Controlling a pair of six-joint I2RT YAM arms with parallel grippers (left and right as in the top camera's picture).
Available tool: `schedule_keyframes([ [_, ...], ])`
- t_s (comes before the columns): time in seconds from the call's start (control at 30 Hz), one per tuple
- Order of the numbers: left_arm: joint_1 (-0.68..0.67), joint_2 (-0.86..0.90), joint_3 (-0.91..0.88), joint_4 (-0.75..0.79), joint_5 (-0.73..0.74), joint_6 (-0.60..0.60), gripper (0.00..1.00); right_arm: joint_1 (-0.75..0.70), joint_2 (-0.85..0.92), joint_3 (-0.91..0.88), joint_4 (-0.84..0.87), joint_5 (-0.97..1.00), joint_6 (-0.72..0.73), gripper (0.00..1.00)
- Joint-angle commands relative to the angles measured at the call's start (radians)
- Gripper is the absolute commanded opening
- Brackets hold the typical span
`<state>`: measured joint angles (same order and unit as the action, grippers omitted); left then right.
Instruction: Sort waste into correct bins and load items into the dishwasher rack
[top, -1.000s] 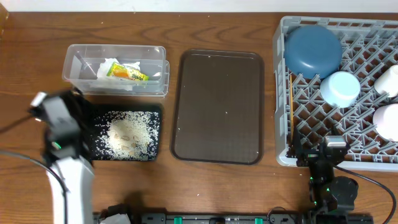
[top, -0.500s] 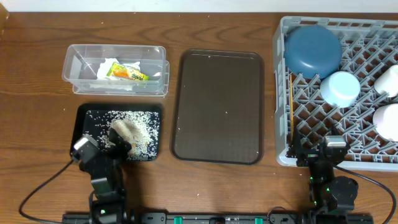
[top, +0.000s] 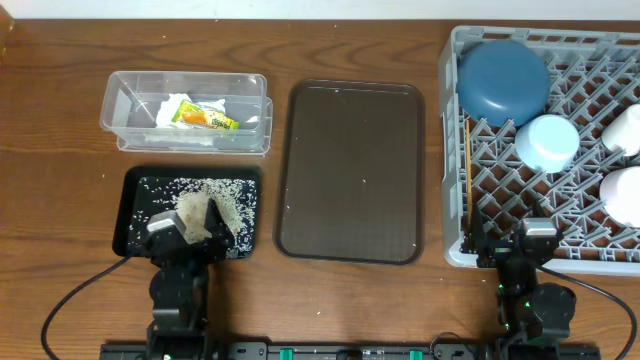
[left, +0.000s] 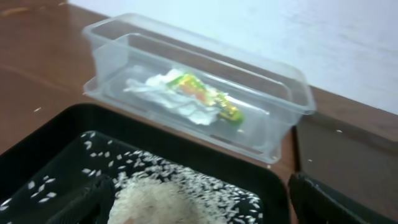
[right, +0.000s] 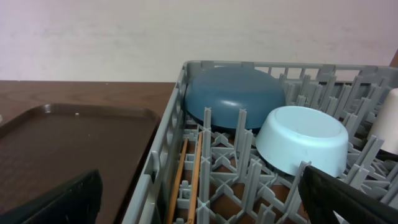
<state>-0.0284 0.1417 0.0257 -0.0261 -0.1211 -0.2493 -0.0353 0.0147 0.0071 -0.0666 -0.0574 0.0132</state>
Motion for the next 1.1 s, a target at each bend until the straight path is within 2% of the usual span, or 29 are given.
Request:
schedule_keyframes([
  [0.0,-0.022,-0.062,-0.021,-0.040,0.005,0.037,0.92,-0.010,-0.002,-0.002,-0.004,-0.007,-0.014,0.99],
  [0.1,-0.022,-0.146,-0.021,-0.036,0.005,0.036,0.92,-0.010,-0.002,-0.002,-0.004,-0.007,-0.014,0.99],
  [0.33,-0.023,-0.140,-0.021,-0.040,0.009,0.039,0.92,-0.010,-0.002,-0.002,-0.004,-0.007,-0.014,0.99],
  [0.5,-0.023,-0.140,-0.021,-0.040,0.009,0.126,0.92,-0.010,-0.002,-0.002,-0.004,-0.007,-0.014,0.99],
  [1.07,-0.023,-0.137,-0.021,-0.040,0.009,0.125,0.92,-0.010,-0.002,-0.002,-0.004,-0.007,-0.014,0.99],
])
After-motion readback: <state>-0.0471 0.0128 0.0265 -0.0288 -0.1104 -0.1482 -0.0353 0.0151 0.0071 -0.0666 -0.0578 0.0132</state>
